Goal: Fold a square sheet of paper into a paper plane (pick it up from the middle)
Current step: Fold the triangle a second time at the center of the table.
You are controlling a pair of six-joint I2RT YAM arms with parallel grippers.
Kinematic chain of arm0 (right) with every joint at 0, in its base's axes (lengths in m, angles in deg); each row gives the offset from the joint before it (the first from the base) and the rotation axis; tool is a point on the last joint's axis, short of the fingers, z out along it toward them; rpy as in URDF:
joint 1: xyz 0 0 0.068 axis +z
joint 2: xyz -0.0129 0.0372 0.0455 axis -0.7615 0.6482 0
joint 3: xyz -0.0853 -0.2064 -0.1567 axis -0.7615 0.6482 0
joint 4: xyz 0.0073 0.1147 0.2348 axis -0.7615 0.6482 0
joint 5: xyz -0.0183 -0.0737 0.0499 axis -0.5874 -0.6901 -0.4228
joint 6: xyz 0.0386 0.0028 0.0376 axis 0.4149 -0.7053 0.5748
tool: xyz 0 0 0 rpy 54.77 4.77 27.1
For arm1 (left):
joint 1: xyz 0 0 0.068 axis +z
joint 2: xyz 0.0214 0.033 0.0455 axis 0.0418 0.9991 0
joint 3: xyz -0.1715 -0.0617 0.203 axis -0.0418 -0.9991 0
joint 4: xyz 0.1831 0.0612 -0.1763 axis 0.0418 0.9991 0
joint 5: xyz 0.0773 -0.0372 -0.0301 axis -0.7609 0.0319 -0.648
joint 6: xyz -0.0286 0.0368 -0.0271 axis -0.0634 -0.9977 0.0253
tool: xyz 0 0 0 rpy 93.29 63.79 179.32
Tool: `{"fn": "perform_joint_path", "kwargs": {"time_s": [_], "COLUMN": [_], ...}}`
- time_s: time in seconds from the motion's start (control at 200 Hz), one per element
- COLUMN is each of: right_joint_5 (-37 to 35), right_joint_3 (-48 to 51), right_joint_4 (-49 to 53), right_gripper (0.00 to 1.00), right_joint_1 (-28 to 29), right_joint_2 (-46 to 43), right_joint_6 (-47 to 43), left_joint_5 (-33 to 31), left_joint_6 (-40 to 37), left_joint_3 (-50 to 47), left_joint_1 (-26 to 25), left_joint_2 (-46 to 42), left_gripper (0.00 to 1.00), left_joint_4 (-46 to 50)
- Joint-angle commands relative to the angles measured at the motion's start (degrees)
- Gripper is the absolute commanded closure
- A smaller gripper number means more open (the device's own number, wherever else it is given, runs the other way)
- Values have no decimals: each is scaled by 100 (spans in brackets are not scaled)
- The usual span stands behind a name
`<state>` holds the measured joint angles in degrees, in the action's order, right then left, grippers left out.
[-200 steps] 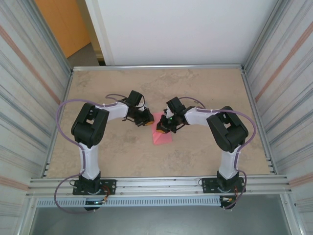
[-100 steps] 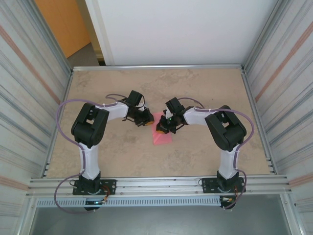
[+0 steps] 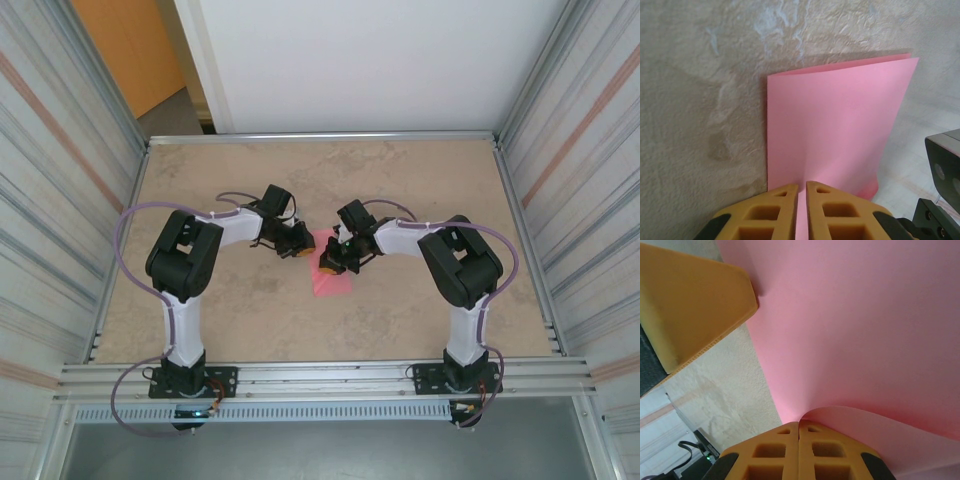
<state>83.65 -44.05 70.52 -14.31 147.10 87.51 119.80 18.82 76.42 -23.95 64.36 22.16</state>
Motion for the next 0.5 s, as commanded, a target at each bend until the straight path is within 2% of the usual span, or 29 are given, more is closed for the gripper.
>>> {"fn": "perform_joint_path", "kwargs": {"time_s": [0.0, 0.496], "right_joint_5": [34, -20], "right_joint_3": [-150, -133], "right_joint_4": [124, 177], "right_gripper": [100, 100], "right_joint_1": [38, 37], "right_joint_2": [137, 210], "right_joint_6": [-82, -63], "left_joint_5": [-121, -121], "left_joint_6": [-49, -49], "left_joint_3": [-79, -78], "left_joint_1": [-72, -72], "left_joint_2": [211, 202], "left_gripper": [85, 85], "left_joint_4": [328, 324]}}
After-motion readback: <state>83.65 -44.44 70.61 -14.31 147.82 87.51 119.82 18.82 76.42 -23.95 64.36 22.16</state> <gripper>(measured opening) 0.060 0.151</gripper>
